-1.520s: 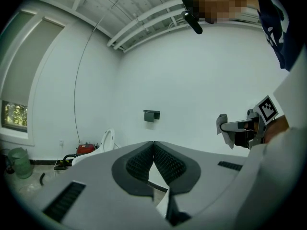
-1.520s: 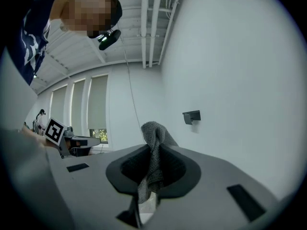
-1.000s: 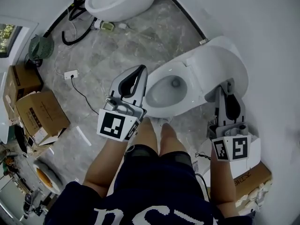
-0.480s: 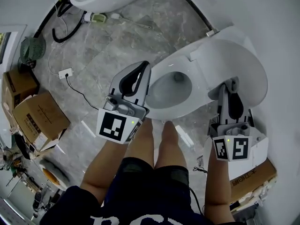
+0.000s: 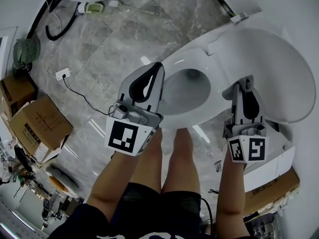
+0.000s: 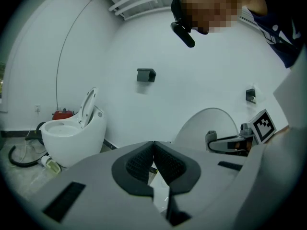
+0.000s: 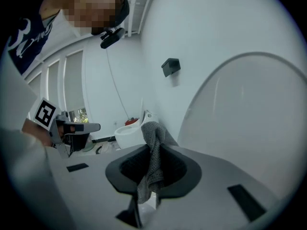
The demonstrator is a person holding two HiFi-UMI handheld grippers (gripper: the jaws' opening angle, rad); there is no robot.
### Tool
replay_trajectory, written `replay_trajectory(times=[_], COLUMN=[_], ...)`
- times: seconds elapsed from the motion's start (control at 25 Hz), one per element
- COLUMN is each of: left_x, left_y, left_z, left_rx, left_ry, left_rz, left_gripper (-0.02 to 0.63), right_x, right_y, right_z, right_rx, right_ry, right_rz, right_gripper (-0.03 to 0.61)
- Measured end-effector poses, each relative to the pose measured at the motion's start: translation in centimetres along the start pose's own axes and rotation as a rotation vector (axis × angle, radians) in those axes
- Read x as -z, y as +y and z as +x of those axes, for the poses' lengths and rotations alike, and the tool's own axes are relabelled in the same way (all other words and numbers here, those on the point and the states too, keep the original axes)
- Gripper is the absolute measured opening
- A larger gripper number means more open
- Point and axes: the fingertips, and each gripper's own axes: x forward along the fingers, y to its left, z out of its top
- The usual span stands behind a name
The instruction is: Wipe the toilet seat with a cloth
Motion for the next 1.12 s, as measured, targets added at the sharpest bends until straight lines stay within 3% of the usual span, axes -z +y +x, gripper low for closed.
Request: replay_trajectory(times=[0.2,0.44,0.6,0.8,1.12], left_x=[4.4,8.7,10.2,11.3,12.0], left_y=[0.4,0.8,0.8,1.0,1.5], left_z=[1.1,2.0,2.5,1.9,2.1], left_rx=[0.005,0.002,-0.006,-0.003,-0.009], left_ry=[0.013,0.033,0.038,0.070,0.092], left_rz=[0.000,-0.024,-0.051,-0.058,-0.070], left_gripper=[0.018,0.018,0.018,0.018,0.018], right_x=[6.5,13.2,17.9,20.8,23.9], right_y=[0.5,-0.3,-1.4,-1.0,-2.4], right_z=[3.1,6.4,9.3,12.3,13.4], right_rx=[-0.079,-0.106,-0.083,-0.056,-0.017], right_ry=[0.096,0.180,0.283,0.364,0.499], right_rz=[-0.138,-0.303,-0.309,-0.329,-0.517], right_gripper=[0.075,0.075,0.074,0.071,0.061])
